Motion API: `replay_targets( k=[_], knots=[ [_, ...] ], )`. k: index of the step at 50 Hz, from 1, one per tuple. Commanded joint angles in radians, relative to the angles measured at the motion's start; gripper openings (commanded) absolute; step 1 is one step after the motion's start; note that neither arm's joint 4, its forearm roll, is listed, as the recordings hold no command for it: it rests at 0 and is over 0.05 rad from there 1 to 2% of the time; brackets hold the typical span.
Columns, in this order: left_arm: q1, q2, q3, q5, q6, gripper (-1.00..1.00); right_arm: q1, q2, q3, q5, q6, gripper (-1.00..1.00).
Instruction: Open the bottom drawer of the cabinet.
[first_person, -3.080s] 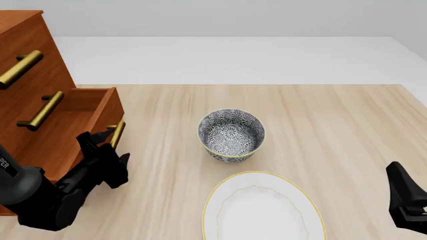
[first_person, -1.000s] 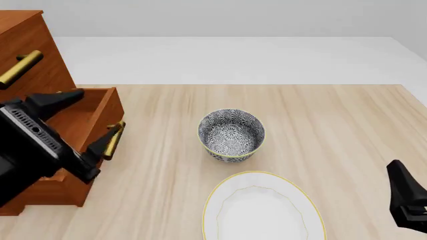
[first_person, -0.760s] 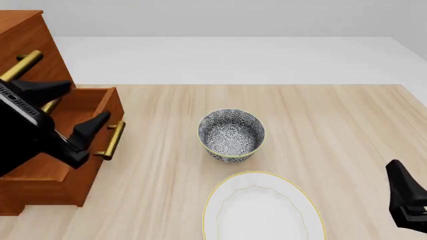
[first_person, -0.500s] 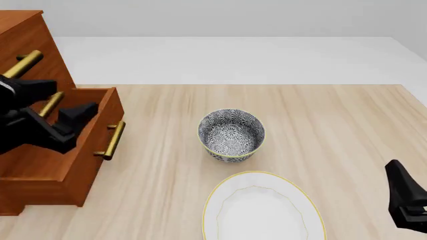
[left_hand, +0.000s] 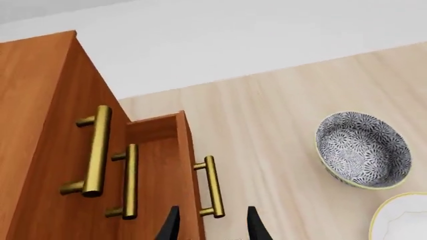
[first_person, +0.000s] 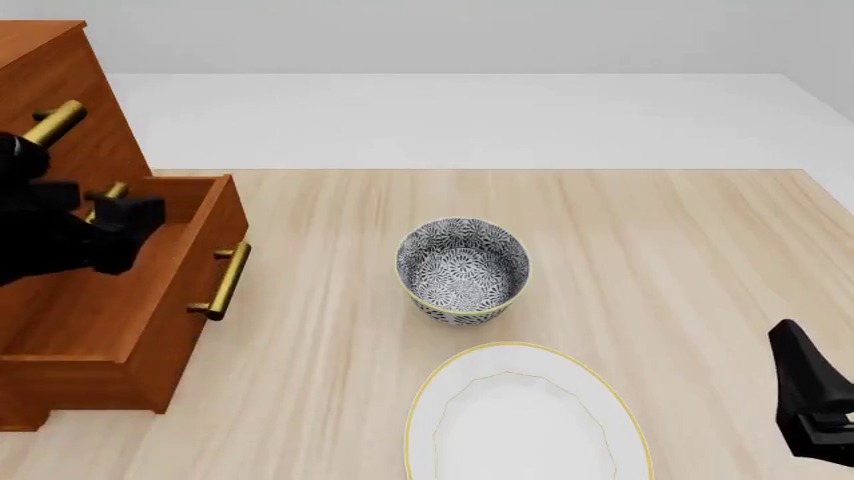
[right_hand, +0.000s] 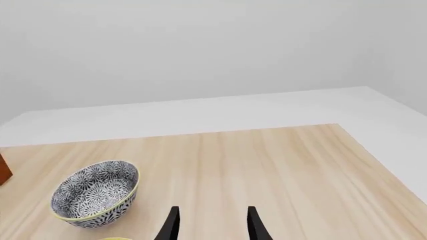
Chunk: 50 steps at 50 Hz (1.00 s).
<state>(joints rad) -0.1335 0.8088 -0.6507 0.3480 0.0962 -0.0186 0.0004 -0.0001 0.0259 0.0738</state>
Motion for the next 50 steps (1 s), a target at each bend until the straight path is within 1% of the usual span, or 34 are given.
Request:
replay_targets(
  k=[1,10,12,13,15,16,17,18,19,20,21,29,30,32,33,35,50],
  knots=[
    [0.061,0.065,0.019,-0.03,-0.054,1.0,-0.001,0.0,0.0,-0.001,0.001,1.0],
    [0.089,0.087,0.055,-0.067,-0.064,1.0,0.001,0.0,0.0,-0.001,0.001,1.0],
    [0.093,0.088,0.061,-0.074,-0.058,1.0,0.001,0.0,0.0,-0.001,0.0,1.0],
    [0.096,0.094,0.065,-0.077,-0.074,1.0,0.002,0.0,0.0,-0.002,0.0,1.0],
    [0.102,0.094,0.072,-0.087,-0.052,1.0,0.002,0.0,0.0,-0.002,0.0,1.0],
    [0.099,0.1,0.076,-0.089,-0.069,1.0,0.002,0.0,0.0,-0.002,0.0,1.0],
    [0.1,0.104,0.082,-0.096,-0.07,1.0,0.002,0.0,0.0,-0.002,-0.001,1.0],
    [0.104,0.105,0.087,-0.103,-0.055,1.0,0.002,0.0,0.0,-0.002,-0.001,1.0],
    [0.106,0.106,0.088,-0.106,-0.055,1.0,0.002,0.0,0.0,-0.001,-0.001,1.0],
    [0.103,0.115,0.093,-0.11,-0.072,1.0,0.003,0.0,0.0,-0.001,-0.001,1.0],
    [0.105,0.113,0.096,-0.116,-0.061,1.0,0.003,0.0,0.0,-0.001,0.0,1.0],
    [0.119,0.139,0.103,-0.142,-0.056,1.0,0.001,0.0,0.0,0.0,-0.002,1.0],
    [0.12,0.147,0.102,-0.144,-0.068,1.0,0.002,0.0,0.0,-0.001,-0.001,1.0],
    [0.123,0.154,0.106,-0.154,-0.055,1.0,0.002,0.0,0.0,-0.001,-0.002,1.0],
    [0.12,0.157,0.106,-0.154,-0.065,1.0,0.003,0.0,0.0,-0.001,-0.002,1.0],
    [0.127,0.165,0.106,-0.162,-0.055,1.0,0.002,0.0,0.0,-0.002,-0.002,1.0],
    [0.149,0.222,0.127,-0.221,-0.045,1.0,0.001,0.0,0.0,0.0,-0.007,1.0]
  ],
)
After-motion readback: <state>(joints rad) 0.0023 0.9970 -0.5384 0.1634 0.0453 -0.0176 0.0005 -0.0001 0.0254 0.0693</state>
